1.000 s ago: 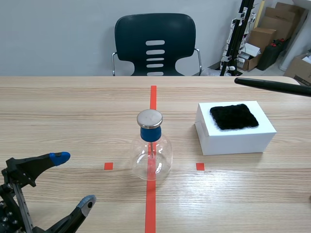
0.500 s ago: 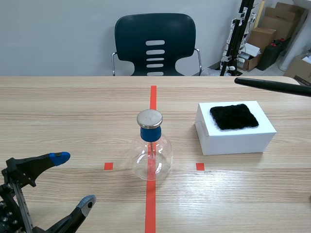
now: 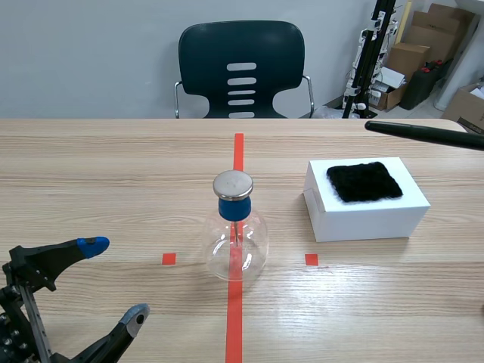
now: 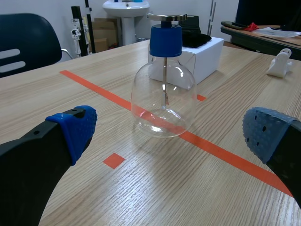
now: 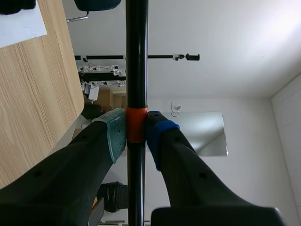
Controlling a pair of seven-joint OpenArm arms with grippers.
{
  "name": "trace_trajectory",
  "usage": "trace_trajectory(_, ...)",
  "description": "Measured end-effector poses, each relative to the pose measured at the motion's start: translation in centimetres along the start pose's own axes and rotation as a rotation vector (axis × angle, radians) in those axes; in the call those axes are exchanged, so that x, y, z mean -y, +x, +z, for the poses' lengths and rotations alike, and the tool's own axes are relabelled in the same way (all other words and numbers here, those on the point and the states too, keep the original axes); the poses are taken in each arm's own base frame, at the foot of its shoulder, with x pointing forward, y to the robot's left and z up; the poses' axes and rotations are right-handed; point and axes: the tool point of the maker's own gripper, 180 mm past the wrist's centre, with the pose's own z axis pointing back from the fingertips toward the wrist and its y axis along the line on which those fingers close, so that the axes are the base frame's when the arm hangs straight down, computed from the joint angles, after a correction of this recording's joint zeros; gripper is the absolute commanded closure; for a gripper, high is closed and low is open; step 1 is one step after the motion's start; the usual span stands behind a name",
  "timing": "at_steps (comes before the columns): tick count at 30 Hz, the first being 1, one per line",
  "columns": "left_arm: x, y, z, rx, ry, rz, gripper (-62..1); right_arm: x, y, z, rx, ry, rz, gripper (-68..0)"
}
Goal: Do the electroscope experiment. move the rod toward and away from the electroscope
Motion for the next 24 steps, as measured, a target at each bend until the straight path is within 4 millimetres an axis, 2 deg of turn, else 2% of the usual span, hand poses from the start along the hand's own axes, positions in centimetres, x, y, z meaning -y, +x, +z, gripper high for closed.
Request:
trace_trajectory(13,0.0,0.0,0.0,0.000,0.000,0.000,-62.3,0.0,0.1,0.0,0.004,0.000,0.000,-0.2)
trace_trajectory(15,0.0,0.0,0.0,0.001,0.000,0.000,-62.3,-0.2,0.8,0.1,0.025,0.002,0.009,-0.2)
trace_trajectory(24,0.0,0.0,0.0,0.000,0.000,0.000,-62.3,-2.2,6.3,1.6,0.113,0.033,-0.005,-0.2)
